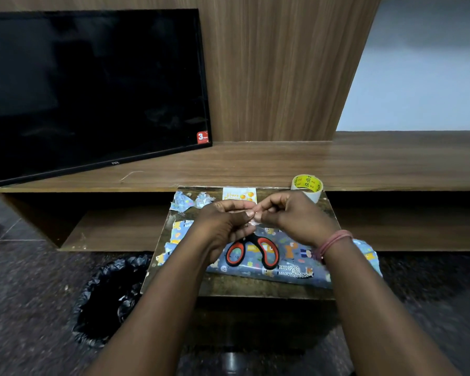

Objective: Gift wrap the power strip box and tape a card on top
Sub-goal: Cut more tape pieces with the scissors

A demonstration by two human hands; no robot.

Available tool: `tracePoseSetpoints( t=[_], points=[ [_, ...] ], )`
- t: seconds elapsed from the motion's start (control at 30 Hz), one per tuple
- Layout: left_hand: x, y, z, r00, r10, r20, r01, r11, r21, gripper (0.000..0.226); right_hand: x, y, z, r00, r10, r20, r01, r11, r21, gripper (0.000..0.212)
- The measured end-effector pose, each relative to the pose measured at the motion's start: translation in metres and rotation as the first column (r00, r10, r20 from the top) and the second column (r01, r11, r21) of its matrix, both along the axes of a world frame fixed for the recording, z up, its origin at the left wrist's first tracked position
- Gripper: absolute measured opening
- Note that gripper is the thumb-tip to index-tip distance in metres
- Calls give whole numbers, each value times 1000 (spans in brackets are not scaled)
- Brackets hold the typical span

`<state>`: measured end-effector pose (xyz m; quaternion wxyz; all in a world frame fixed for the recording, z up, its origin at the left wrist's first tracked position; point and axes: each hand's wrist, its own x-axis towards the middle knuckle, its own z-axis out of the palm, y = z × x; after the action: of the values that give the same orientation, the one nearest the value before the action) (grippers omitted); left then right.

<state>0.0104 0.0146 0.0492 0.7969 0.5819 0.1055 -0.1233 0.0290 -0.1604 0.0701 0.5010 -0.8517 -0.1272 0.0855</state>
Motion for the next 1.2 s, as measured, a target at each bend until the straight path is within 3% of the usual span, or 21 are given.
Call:
tracePoseSetpoints(
  t=[0.1, 0.27, 0.37, 0.4, 0.43, 0.5, 0.53, 0.57, 0.6, 0.87, 0.97, 1.03, 1.2],
  points=[
    [-7, -20, 0, 999, -38, 17, 38, 999, -30, 21, -6, -26, 8, 1000, -7, -5, 7, 1000, -5, 8],
    [-24, -63, 0, 997, -59, 57, 56, 998, 37, 11, -17, -55, 7, 995, -88, 51, 95, 982, -161, 13],
    [-35, -79, -6, 995, -53, 79, 32, 970, 240, 15, -27, -69, -1, 983, -182, -31, 176, 973, -147, 15],
    [-36, -81, -12, 987, -70, 142, 6, 913, 408, 21, -28, -75, -7, 968, -242, -70, 234, 966, -110, 17],
    [-36, -83, -17, 967, -136, 215, -21, 798, 602, 30, -30, -82, -12, 945, -314, -95, 308, 949, -74, 19],
    [-40, -85, -23, 895, -381, 231, -68, 395, 916, 50, -29, -95, -20, 882, -461, -98, 462, 887, -12, 21],
    [-43, -88, -24, 855, -487, 179, -97, 188, 977, 56, -28, -100, -23, 848, -522, -94, 526, 850, 31, 20],
    [-45, -90, -27, 818, -561, 126, -115, 55, 992, 59, -27, -102, -23, 818, -566, -101, 574, 815, 83, 20],
    [-46, -94, -29, 790, -607, 90, -117, -6, 993, 58, -27, -104, -23, 795, -594, -122, 606, 783, 139, 19],
    [-41, -101, -41, 735, -664, 138, -202, -21, 979, 37, -25, -108, -23, 772, -605, -197, 636, 744, 205, 21],
    [-39, -101, -40, 774, -609, 174, -156, 83, 984, 26, -28, -107, -21, 783, -587, -203, 619, 765, 179, 22],
    [-37, -104, -40, 808, -558, 191, -124, 156, 980, 6, -32, -106, -21, 828, -528, -188, 551, 828, 104, 22],
    [-31, -109, -45, 884, -442, 154, -46, 246, 968, 21, -42, -105, -16, 955, -260, -141, 231, 953, -195, 12]
  ],
)
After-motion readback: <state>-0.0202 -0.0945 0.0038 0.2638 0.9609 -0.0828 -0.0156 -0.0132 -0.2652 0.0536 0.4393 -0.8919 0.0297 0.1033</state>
